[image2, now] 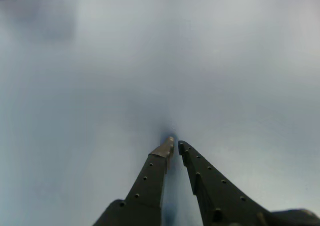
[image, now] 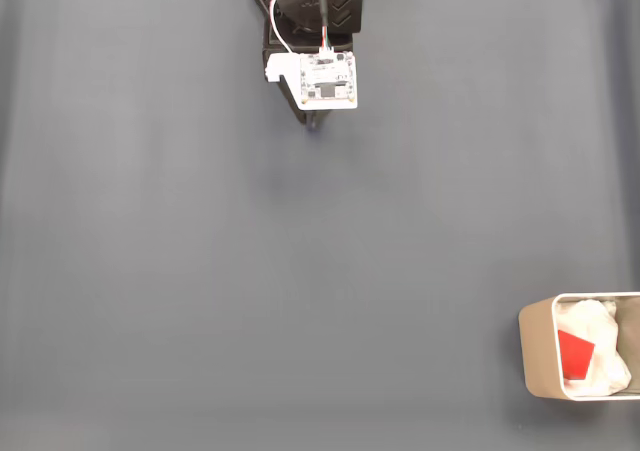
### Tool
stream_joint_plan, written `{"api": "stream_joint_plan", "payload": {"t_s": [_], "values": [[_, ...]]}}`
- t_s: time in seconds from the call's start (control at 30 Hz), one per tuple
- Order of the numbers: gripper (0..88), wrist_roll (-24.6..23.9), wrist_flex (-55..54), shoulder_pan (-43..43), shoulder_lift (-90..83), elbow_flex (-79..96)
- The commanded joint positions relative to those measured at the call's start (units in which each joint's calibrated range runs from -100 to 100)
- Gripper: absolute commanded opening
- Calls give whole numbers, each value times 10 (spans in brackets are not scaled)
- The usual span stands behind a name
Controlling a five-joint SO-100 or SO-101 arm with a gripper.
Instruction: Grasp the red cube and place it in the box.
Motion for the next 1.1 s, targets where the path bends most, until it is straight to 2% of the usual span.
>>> {"api": "stream_joint_plan", "payload": {"t_s": [0.0,0.17,0.33,1.07], "values": [[0,6,29,-2,-7,5],[0,6,61,0,-7,5],[0,-7,65,0,-7,5],[2,-7,65,1,-7,5]]}}
